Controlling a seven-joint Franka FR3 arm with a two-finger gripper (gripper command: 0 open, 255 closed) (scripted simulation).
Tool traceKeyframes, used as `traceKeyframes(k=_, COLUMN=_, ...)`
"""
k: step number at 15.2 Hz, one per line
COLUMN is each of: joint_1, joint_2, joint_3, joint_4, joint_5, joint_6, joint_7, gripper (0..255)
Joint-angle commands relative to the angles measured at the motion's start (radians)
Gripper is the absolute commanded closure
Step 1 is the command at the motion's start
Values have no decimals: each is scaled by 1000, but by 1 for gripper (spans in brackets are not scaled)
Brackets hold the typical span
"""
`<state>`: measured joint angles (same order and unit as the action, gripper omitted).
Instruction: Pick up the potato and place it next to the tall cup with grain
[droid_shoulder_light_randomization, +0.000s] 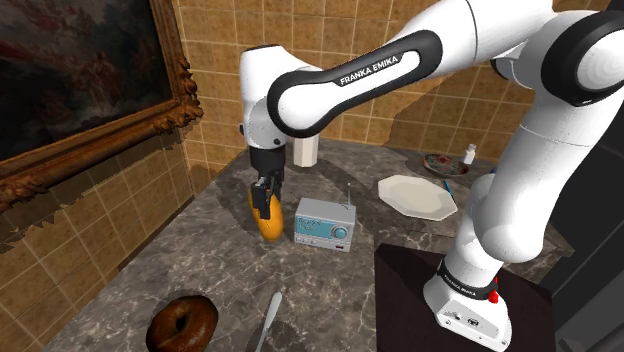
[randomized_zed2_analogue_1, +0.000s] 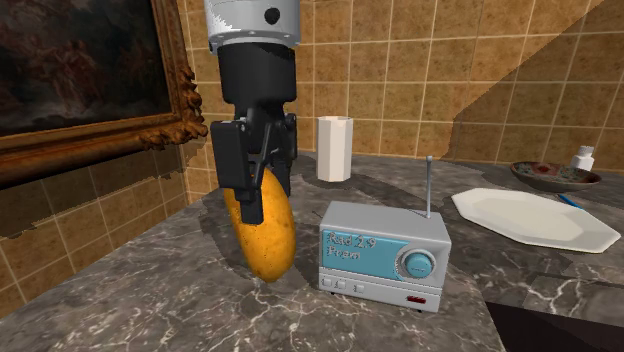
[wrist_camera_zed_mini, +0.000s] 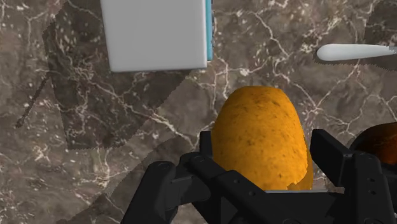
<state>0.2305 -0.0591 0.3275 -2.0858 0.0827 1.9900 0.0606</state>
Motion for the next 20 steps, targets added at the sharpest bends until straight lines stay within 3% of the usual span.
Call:
traceKeyframes(k=1, joint_1=0, joint_2=-7, joint_3=-1, joint_4=22, joint_5=1, joint_6=-29, joint_7=1, gripper=255)
traceKeyframes(k=20, joint_1=-5, joint_2=-37, joint_3=-8, joint_4=246, joint_5=4, joint_6=-282, joint_7=8, gripper=255)
